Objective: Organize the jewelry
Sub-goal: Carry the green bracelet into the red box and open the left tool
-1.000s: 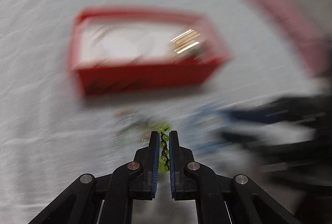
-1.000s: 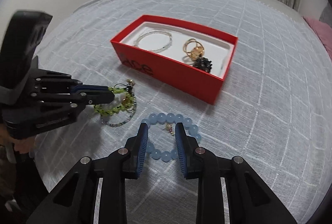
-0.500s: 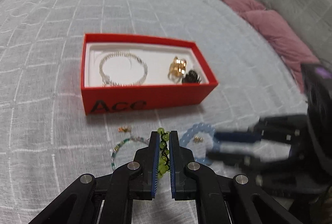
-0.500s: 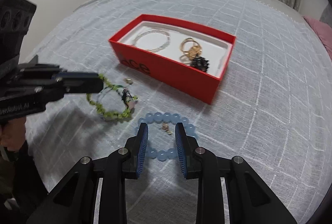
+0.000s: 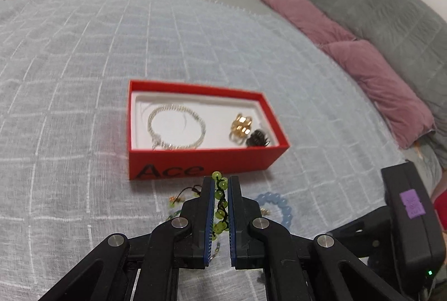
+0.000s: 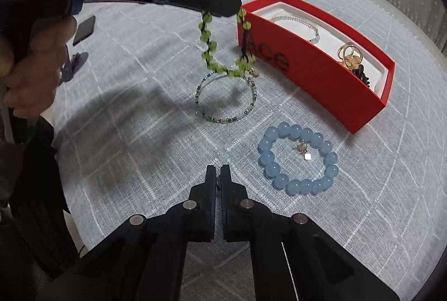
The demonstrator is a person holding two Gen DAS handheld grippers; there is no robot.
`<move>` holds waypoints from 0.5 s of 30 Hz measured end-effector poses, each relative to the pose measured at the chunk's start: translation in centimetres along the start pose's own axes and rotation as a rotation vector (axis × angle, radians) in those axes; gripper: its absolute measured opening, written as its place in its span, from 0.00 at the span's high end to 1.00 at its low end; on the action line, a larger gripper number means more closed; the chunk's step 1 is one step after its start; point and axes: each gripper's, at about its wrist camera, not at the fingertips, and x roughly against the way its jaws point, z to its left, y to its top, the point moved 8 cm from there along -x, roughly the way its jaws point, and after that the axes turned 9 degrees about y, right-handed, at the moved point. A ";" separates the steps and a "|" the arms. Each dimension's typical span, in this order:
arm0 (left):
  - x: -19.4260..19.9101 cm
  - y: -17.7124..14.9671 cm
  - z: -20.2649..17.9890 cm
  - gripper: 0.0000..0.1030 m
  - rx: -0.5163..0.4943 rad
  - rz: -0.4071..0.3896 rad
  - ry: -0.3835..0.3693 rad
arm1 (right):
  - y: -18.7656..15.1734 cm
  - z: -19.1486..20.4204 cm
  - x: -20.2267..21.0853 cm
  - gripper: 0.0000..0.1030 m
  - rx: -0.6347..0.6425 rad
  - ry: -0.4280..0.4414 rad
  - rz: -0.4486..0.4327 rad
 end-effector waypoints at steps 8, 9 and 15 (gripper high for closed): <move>1.1 1.1 0.5 0.97 0.034 -0.040 -0.020 | 1.2 -1.4 2.1 0.99 -0.058 0.023 -0.083; 1.3 1.2 0.6 0.97 0.036 -0.043 -0.021 | 1.3 -1.7 2.5 0.99 -0.073 0.028 -0.096; 2.4 1.8 -0.3 0.97 0.035 -0.081 -0.056 | 1.7 -3.3 4.4 0.99 -0.153 0.073 -0.156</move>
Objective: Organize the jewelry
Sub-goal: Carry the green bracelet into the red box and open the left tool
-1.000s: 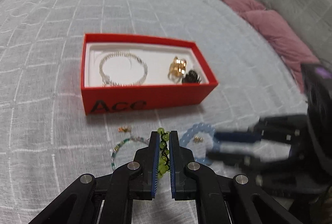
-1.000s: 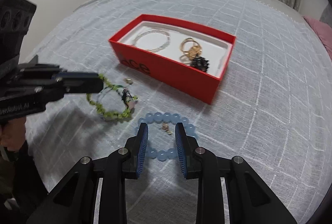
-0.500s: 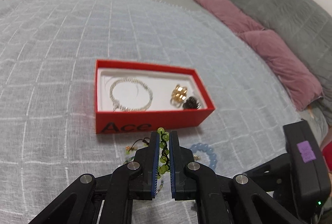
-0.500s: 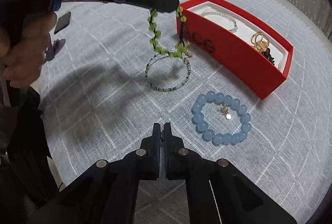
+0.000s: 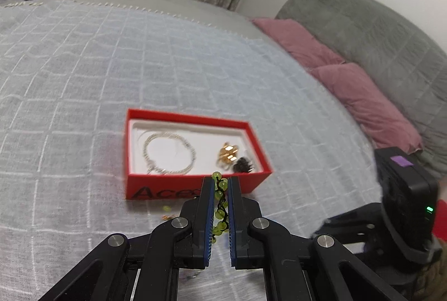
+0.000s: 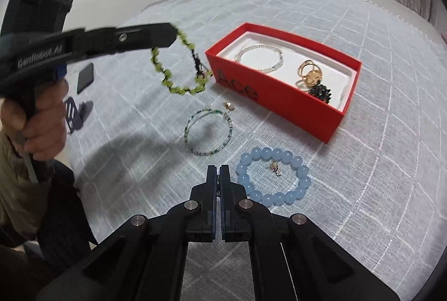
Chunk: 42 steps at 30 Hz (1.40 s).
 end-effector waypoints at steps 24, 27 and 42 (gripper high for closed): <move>-1.4 4.5 0.0 0.97 0.015 -0.095 0.038 | 4.2 -4.3 4.0 0.99 -0.135 -0.084 -0.161; -2.5 5.3 0.0 0.97 0.024 -0.100 0.032 | 4.9 -4.5 4.3 0.99 -0.144 -0.076 -0.184; -8.5 5.4 1.9 0.97 0.113 -0.007 0.020 | 8.6 -7.4 4.1 0.99 -0.186 -0.106 -0.238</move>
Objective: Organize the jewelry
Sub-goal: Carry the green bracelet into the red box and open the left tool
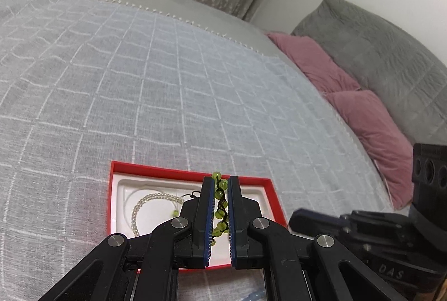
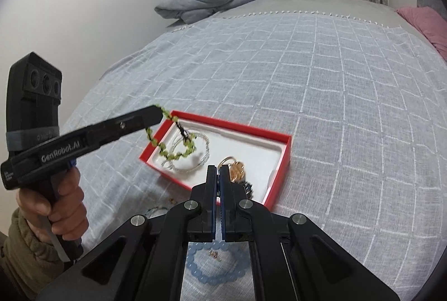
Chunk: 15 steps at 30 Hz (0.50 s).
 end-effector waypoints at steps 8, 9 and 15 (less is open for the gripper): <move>-2.1 -0.6 1.7 0.97 -0.046 0.035 0.106 | 0.7 -2.0 -1.0 0.99 -0.028 -0.034 -0.002; -2.2 -0.7 1.8 0.97 -0.052 0.041 0.113 | 0.8 -2.0 -1.1 0.99 -0.028 -0.035 -0.001; -2.8 -1.4 2.7 0.96 -0.063 0.069 0.142 | 0.6 -2.5 -1.9 0.99 -0.034 -0.059 0.008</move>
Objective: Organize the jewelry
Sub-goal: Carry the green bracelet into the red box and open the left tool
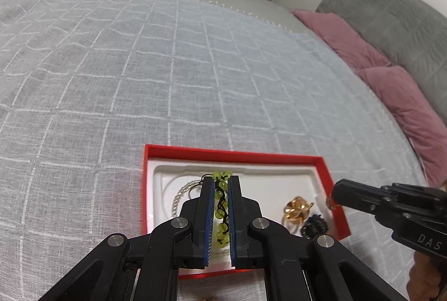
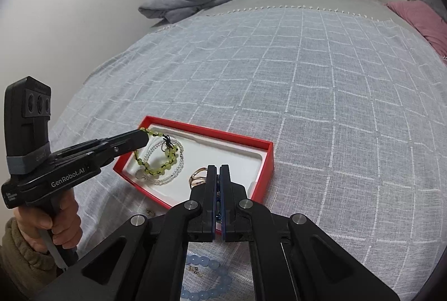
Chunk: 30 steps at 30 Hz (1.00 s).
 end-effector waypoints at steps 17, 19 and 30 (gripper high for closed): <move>2.3 0.5 1.2 0.53 -0.009 -0.028 0.023 | 0.4 -0.3 0.5 0.97 -0.015 -0.033 -0.065; 2.9 0.4 1.1 0.53 -0.021 -0.048 0.035 | 0.5 -0.2 1.0 0.97 -0.021 -0.026 -0.077; 6.2 -2.5 0.4 0.53 -0.080 -0.061 0.074 | -1.3 0.0 3.8 0.90 -0.045 -0.037 -0.086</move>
